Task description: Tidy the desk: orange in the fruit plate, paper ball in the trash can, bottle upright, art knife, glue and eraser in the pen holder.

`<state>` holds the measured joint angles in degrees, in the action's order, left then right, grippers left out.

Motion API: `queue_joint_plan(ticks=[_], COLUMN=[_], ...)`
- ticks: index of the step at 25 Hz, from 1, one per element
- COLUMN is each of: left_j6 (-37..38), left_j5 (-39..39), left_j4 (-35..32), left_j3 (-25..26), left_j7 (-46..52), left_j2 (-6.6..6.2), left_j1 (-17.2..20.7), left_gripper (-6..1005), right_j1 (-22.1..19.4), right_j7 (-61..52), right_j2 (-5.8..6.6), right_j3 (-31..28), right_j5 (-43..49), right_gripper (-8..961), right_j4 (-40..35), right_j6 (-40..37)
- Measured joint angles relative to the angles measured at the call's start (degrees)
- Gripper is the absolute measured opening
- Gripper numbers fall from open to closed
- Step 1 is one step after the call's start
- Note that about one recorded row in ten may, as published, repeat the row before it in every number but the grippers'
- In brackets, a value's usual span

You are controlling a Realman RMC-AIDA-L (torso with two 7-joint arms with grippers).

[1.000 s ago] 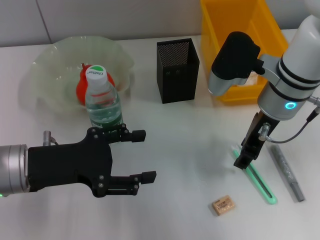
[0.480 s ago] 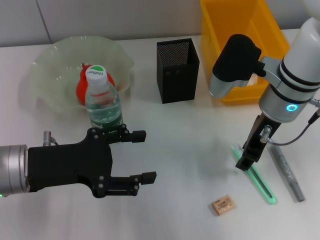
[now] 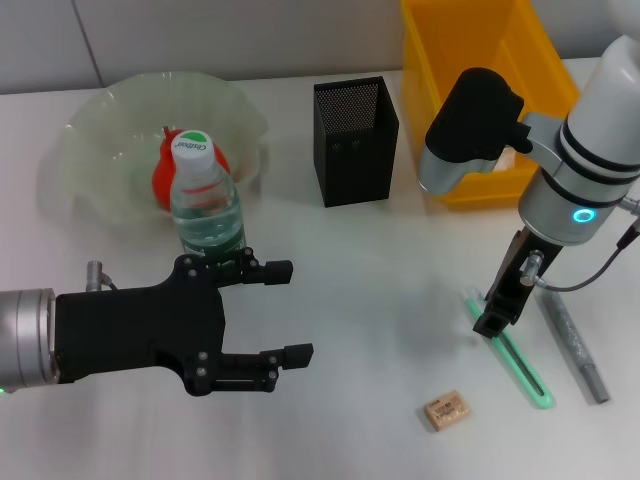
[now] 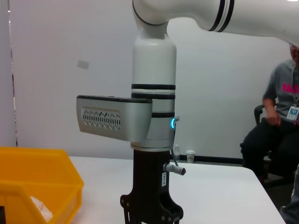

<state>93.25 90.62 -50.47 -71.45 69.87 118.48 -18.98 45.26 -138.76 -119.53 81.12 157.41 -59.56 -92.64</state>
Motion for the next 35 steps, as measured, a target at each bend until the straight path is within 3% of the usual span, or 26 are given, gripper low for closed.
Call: queue_joint_plan(ticks=[5, 35], left_j6=[0.09, 0.44], left_j5=[0.0, -0.01], left_j4=[-0.06, 0.25], left_j3=[0.0, 0.0], left_j7=[0.0, -0.26], left_j2=[0.0, 0.0], left_j1=[0.0, 0.0], left_gripper=[810, 810], right_j1=[0.0, 0.19], right_j7=[-0.04, -1.42], right_j2=[0.0, 0.0], right_j3=[0.0, 1.46], right_j5=[0.0, 0.01], right_gripper=[425, 320], right_j4=[0.15, 1.55], right_j6=[0.0, 0.52])
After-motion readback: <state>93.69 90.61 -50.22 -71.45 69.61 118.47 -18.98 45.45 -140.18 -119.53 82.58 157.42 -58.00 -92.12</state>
